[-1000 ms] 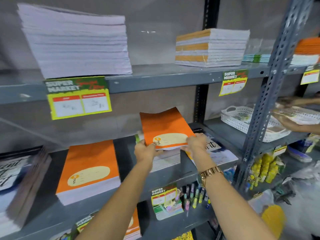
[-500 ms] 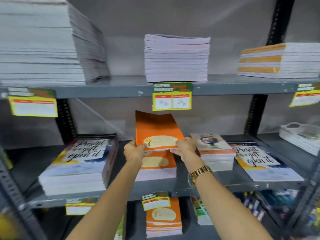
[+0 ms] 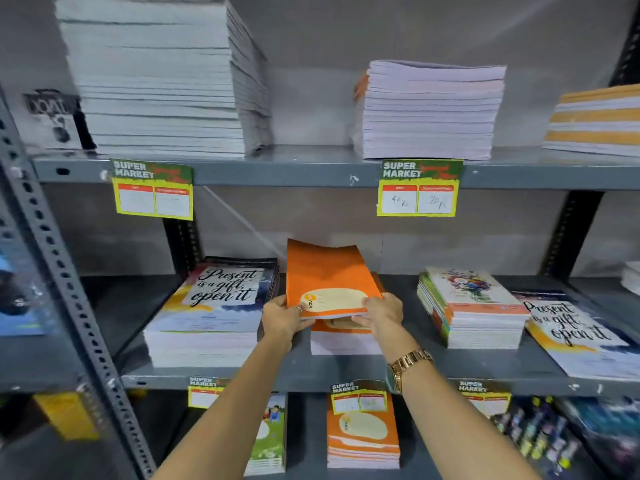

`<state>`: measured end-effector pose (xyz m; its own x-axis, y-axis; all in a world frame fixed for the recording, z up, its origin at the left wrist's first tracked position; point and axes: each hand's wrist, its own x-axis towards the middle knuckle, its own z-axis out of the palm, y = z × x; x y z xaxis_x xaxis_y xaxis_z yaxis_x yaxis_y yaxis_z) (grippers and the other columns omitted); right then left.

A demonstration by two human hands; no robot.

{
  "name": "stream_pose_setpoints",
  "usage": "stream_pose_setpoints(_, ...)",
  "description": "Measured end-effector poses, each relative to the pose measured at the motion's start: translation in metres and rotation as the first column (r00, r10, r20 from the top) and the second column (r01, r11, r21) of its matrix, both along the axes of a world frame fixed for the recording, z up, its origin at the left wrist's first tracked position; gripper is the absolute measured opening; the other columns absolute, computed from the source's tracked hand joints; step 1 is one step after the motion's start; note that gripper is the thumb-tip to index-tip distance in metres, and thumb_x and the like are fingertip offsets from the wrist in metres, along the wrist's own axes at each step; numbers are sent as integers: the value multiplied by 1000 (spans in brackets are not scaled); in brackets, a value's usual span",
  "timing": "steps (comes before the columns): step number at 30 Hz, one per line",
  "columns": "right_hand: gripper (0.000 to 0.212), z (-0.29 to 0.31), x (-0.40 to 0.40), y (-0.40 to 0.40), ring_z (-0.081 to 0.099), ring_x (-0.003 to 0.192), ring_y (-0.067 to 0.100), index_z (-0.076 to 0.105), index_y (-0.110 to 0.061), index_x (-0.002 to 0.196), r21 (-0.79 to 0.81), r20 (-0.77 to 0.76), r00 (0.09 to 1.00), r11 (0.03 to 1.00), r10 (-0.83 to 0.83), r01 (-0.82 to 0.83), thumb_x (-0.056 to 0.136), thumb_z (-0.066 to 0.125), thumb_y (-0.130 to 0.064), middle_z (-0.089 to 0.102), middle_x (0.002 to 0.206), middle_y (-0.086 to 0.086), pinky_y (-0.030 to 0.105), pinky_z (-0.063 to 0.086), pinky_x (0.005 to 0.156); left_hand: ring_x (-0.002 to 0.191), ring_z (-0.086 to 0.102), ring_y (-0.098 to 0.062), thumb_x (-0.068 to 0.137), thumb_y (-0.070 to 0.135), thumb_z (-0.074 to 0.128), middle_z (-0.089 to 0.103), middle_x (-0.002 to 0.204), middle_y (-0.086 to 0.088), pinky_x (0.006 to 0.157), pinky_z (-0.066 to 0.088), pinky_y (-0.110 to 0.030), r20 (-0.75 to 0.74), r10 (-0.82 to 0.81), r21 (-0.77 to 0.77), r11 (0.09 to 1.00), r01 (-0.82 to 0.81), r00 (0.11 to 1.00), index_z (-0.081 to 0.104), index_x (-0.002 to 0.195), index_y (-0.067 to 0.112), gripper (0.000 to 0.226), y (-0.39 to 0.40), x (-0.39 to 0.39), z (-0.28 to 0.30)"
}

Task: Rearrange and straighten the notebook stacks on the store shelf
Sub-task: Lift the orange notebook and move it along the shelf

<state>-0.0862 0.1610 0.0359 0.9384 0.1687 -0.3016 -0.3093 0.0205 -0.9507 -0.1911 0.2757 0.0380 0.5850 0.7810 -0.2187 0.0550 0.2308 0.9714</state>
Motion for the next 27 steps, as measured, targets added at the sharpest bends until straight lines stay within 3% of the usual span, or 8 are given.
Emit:
stream_pose_setpoints(4,50,-7,9,-10,62,53,20,51,1,130,19,-31,999,1000,-25,25,83,67,2,62,123,22,31,59,71,87,65,-28,86,0,58,63,121,-18,65,59,-29,-89,-39,106,993,48,995,54,120,0,33,1,14,-12)
stream_pose_setpoints(7,47,-14,18,-16,63,55,21,54,5,125,16,-40,999,1000,-26,26,81,70,3,63,120,24,31,58,73,95,66,-32,86,4,60,63,121,-18,77,58,-36,-171,-63,217,971,100,983,55,120,1,35,-1,26,-18)
stream_pose_setpoints(11,31,-24,25,-26,68,84,34,59,10,111,-87,-38,999,996,-28,24,81,68,6,65,107,21,38,57,85,106,62,-35,86,8,61,64,119,-19,93,52,-41,-301,-53,387,906,173,952,58,116,-1,32,-5,35,-30)
stream_pose_setpoints(14,28,-30,29,-29,65,76,29,62,10,106,-228,-1,1000,974,8,-8,80,71,2,68,109,24,37,59,78,96,64,-33,85,17,63,68,107,-19,83,51,-39,-405,-16,493,838,233,914,64,105,1,25,-6,38,-36)
stream_pose_setpoints(17,32,-27,31,-28,67,77,27,64,2,101,-467,96,993,884,65,-13,78,76,-16,70,105,17,30,57,61,80,62,-26,83,30,64,67,103,-15,68,50,-34,-490,34,543,793,275,871,66,99,8,27,-4,38,-37)
stream_pose_setpoints(21,37,-23,28,-29,65,99,29,63,-7,102,-718,198,966,696,166,28,78,74,-33,68,108,10,30,46,68,74,55,-19,82,37,64,65,107,-12,64,44,-30,-558,97,584,752,306,824,67,99,11,31,-2,38,-38)
stream_pose_setpoints(24,38,-20,28,-31,63,100,26,63,-10,106,-818,265,938,567,222,97,81,70,-38,65,111,8,29,45,68,87,62,-25,82,41,63,59,119,-13,71,47,-34,-594,133,601,729,327,793,63,105,10,38,-7,37,-33)
stream_pose_setpoints(27,30,-13,36,-40,64,99,26,64,-11,106,-770,424,886,589,186,245,85,65,-32,66,110,10,31,52,73,110,58,-30,85,36,61,48,133,-14,86,49,-40,-538,220,726,611,315,814,55,115,8,42,-19,39,-24)
